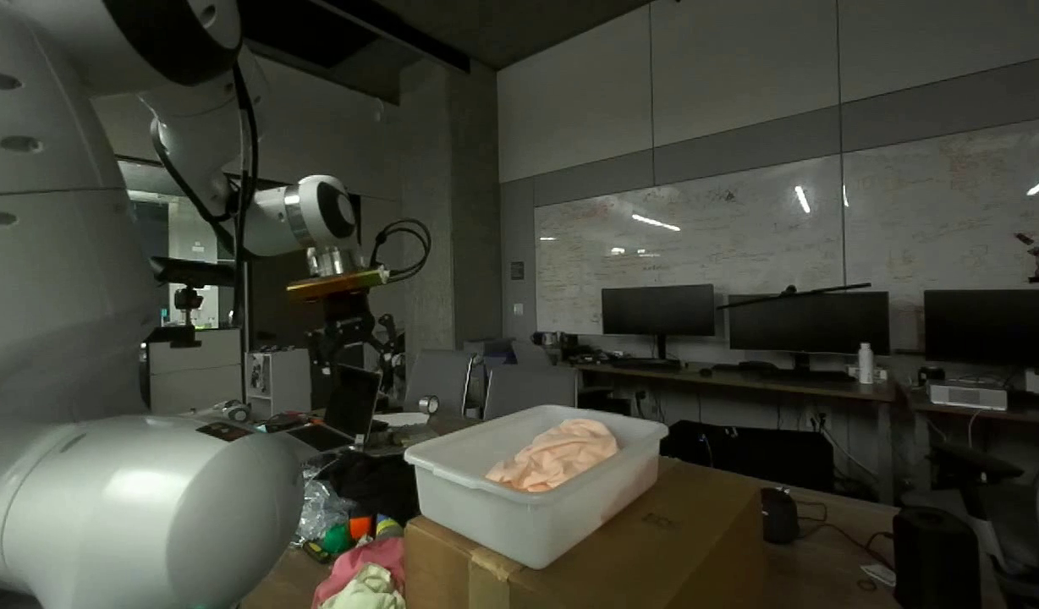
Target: Take the t-shirts and towel out of the box and put them on the table
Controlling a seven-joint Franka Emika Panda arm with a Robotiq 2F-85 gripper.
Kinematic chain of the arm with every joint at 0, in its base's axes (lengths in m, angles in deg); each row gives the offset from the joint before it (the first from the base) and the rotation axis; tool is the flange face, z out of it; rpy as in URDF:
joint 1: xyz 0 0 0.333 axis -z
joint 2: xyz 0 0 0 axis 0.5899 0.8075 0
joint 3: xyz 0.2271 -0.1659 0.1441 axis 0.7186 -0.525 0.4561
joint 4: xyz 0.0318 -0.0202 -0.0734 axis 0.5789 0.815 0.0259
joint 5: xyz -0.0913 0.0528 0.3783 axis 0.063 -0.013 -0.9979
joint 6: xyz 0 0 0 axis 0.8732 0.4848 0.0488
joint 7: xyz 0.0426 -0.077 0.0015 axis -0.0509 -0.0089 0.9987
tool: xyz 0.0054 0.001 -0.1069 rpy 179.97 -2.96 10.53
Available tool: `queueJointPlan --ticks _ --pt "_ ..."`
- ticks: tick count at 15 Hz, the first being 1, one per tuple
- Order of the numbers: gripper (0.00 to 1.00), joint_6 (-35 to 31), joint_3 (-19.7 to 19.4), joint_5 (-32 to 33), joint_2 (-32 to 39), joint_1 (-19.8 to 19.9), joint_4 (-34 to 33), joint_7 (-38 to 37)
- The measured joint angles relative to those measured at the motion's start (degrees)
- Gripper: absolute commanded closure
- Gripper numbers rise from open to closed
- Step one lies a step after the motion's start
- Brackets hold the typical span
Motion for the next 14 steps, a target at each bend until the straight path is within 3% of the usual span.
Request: queueJointPlan --ticks 4,10,14 --pt "0.00 0.15 -2.75 6.03 -0.74 3.71 0.33 -2.92" --pt "0.00 -2.94 -11.37 6.60 -2.34 11.94 2.16 -6.49" --pt "0.00 -8.80 -15.67 6.03 -1.85 16.49 3.80 -10.35"
